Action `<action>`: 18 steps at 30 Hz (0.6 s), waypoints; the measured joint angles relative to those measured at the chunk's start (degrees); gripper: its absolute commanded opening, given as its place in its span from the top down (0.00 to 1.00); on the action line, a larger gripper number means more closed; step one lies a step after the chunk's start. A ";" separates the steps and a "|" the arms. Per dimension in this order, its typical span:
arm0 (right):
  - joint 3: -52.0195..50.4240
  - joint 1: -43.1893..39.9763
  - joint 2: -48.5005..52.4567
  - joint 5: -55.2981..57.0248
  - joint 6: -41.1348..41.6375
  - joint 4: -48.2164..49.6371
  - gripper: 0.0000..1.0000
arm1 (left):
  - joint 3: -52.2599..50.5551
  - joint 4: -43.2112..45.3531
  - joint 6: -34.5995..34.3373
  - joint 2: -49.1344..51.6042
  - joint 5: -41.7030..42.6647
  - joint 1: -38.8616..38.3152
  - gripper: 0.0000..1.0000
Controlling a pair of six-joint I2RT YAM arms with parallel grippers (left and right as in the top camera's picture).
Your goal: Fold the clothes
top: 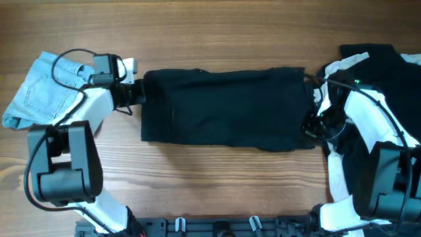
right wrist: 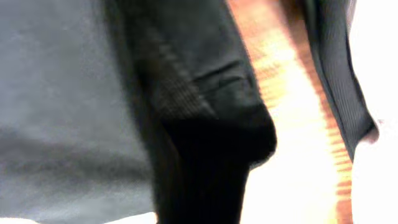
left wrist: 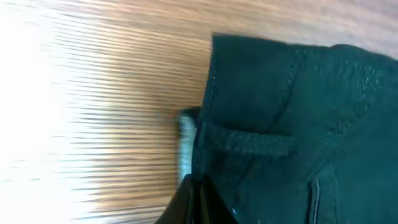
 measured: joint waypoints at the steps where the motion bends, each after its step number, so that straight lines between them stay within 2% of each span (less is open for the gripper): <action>1: -1.03 0.00 0.00 0.55 0.87 0.04 0.52 | 0.00 0.02 -0.20 -0.33 -0.04 0.72 0.96; 2: -1.49 0.00 0.00 1.22 1.55 -0.02 0.51 | 0.00 0.00 -0.35 -0.59 -0.17 1.09 0.94; 4: -1.73 0.00 0.00 2.40 2.21 0.02 0.50 | 0.00 -0.13 -0.52 -0.79 -0.44 1.11 0.43; 5: -1.73 0.00 0.00 2.64 2.16 0.07 0.49 | 0.00 -0.59 -0.63 -1.05 -0.44 1.11 0.31; 7: -1.27 0.00 -0.92 2.10 0.66 0.13 0.51 | 0.33 -4.22 -0.87 -3.65 -0.57 1.22 0.20; 8: -0.17 0.00 -2.67 0.92 -0.87 0.26 0.55 | 0.72 -7.56 -0.92 -6.21 -0.59 1.22 0.20; 9: 1.01 0.00 -5.14 -1.27 -2.56 1.79 0.57 | 1.16 -9.62 -1.18 -8.79 0.02 1.22 0.21; 11: 3.10 0.00 -10.60 -6.32 -4.39 6.99 0.69 | 1.99 -14.88 -1.27 -14.58 3.52 1.14 0.38; 13: 3.54 0.20 -13.18 -11.17 -5.25 13.68 0.82 | 2.49 -18.93 -2.32 -17.03 5.90 0.04 0.75; 16: 3.41 4.83 -9.88 -14.25 -4.22 23.98 0.88 | 1.33 -19.45 -4.00 -15.41 7.54 -4.79 0.93; 18: 3.41 7.98 -6.34 -14.93 -3.85 25.35 0.88 | -1.09 -18.80 -4.94 -12.44 7.89 -8.55 0.96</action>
